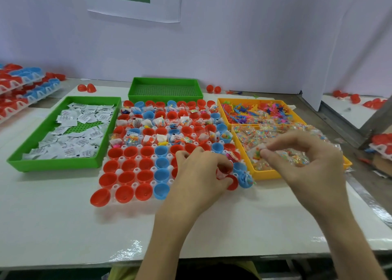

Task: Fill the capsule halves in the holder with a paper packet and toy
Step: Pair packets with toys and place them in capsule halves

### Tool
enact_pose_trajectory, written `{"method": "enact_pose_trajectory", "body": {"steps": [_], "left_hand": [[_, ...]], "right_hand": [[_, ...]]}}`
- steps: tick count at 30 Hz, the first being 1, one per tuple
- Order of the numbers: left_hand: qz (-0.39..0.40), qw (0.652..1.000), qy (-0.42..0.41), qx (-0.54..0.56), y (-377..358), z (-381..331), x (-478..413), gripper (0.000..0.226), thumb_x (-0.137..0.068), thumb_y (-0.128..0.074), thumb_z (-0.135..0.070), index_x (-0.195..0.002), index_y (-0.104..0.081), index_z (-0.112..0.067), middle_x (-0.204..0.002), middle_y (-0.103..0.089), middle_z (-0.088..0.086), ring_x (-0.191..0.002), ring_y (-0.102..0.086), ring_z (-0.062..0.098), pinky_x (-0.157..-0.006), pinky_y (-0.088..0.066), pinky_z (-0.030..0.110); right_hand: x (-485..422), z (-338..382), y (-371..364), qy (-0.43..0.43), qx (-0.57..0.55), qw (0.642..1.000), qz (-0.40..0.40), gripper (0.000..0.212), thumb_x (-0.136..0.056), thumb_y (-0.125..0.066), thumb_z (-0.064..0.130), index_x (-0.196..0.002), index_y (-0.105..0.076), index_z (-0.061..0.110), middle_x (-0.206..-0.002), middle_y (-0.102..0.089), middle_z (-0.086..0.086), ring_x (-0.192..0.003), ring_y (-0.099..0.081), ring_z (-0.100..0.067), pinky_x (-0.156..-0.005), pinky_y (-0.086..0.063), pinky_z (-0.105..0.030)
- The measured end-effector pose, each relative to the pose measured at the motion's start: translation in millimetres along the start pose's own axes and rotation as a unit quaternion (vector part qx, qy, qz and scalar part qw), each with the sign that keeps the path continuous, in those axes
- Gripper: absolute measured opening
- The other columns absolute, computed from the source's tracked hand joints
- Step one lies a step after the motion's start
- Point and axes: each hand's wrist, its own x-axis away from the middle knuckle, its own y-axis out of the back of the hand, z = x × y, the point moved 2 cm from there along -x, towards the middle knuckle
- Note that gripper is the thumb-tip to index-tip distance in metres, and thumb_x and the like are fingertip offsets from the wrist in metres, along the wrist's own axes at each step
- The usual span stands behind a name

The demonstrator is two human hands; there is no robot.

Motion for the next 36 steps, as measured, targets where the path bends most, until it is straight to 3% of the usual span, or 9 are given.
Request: {"method": "enact_pose_trajectory", "body": {"steps": [5,13,17,21,24,27,30,33,36], "left_hand": [[-0.019,1.0,0.011,0.009,3,-2,-3,0.023,-0.094,-0.064,-0.023,-0.111,-0.071,-0.037,-0.101,-0.07,-0.021,-0.099,-0.042,0.003,-0.073,-0.009,0.028],[-0.047,0.998,0.029,-0.038,0,-7,-3,0.017,-0.088,-0.066,-0.05,-0.1,-0.07,-0.039,-0.109,-0.052,-0.018,-0.107,-0.033,0.008,-0.087,-0.014,0.034],[0.003,0.996,0.06,-0.071,-5,-9,-2,0.02,-0.09,-0.065,-0.046,-0.107,-0.07,-0.037,-0.111,-0.046,-0.011,-0.114,-0.035,0.016,-0.099,-0.022,0.044],[-0.008,0.994,0.104,-0.041,-4,-11,-2,0.018,-0.093,-0.065,-0.036,-0.109,-0.073,-0.034,-0.106,-0.049,-0.01,-0.111,-0.039,0.016,-0.1,-0.023,0.042],[-0.033,0.994,0.106,0.003,10,-10,-1,0.014,-0.092,-0.067,-0.036,-0.104,-0.074,-0.035,-0.095,-0.054,-0.014,-0.105,-0.044,0.012,-0.095,-0.024,0.039],[-0.071,0.987,0.075,0.123,27,-7,4,0.013,-0.088,-0.071,-0.024,-0.094,-0.077,-0.033,-0.076,-0.062,-0.015,-0.081,-0.05,0.004,-0.089,-0.036,0.036],[-0.056,0.972,0.031,0.227,39,-7,8,0.026,-0.085,-0.072,-0.011,-0.088,-0.076,-0.037,-0.072,-0.068,-0.012,-0.063,-0.05,0.001,-0.064,-0.043,0.014],[-0.051,0.973,-0.009,0.226,45,-4,7,0.041,-0.081,-0.072,0.0,-0.082,-0.074,-0.042,-0.076,-0.066,-0.021,-0.06,-0.05,0.003,-0.055,-0.041,0.011],[-0.041,0.984,-0.029,0.173,42,-3,-2,0.034,-0.08,-0.074,0.0,-0.082,-0.08,-0.033,-0.081,-0.064,-0.018,-0.06,-0.054,0.012,-0.057,-0.044,0.014]], "right_hand": [[9,-11,5,-0.018,-0.036,0.998,-0.046,0.022,-0.077,-0.08,0.019,-0.079,-0.068,0.037,-0.085,-0.072,0.013,-0.083,-0.069,-0.007,-0.079,-0.047,-0.01],[16,-26,10,-0.042,-0.062,0.994,-0.077,0.019,-0.078,-0.081,0.019,-0.087,-0.071,0.031,-0.087,-0.073,0.007,-0.084,-0.07,-0.012,-0.08,-0.052,-0.018],[21,-32,11,-0.046,-0.072,0.993,-0.087,0.018,-0.079,-0.081,0.02,-0.091,-0.071,0.029,-0.09,-0.073,0.006,-0.085,-0.07,-0.014,-0.079,-0.054,-0.02],[26,-38,9,-0.046,-0.096,0.989,-0.101,0.017,-0.081,-0.082,0.022,-0.093,-0.071,0.028,-0.091,-0.073,0.006,-0.084,-0.07,-0.014,-0.078,-0.052,-0.016],[27,-42,8,-0.044,-0.12,0.984,-0.123,0.014,-0.082,-0.079,0.028,-0.093,-0.072,0.029,-0.091,-0.073,0.005,-0.084,-0.07,-0.013,-0.077,-0.052,-0.014],[28,-47,8,-0.042,-0.138,0.978,-0.152,0.014,-0.082,-0.079,0.029,-0.095,-0.072,0.03,-0.091,-0.073,0.006,-0.084,-0.071,-0.014,-0.076,-0.052,-0.014],[30,-53,4,-0.045,-0.159,0.97,-0.179,0.015,-0.082,-0.079,0.035,-0.095,-0.072,0.032,-0.091,-0.073,0.007,-0.084,-0.07,-0.013,-0.077,-0.053,-0.015],[33,-58,-2,-0.043,-0.165,0.964,-0.203,0.014,-0.083,-0.079,0.036,-0.095,-0.072,0.033,-0.09,-0.073,0.007,-0.084,-0.07,-0.015,-0.077,-0.054,-0.017],[36,-60,-3,-0.03,-0.156,0.958,-0.239,0.014,-0.085,-0.078,0.026,-0.093,-0.071,0.035,-0.088,-0.072,0.01,-0.082,-0.069,-0.015,-0.075,-0.053,-0.017]]}}
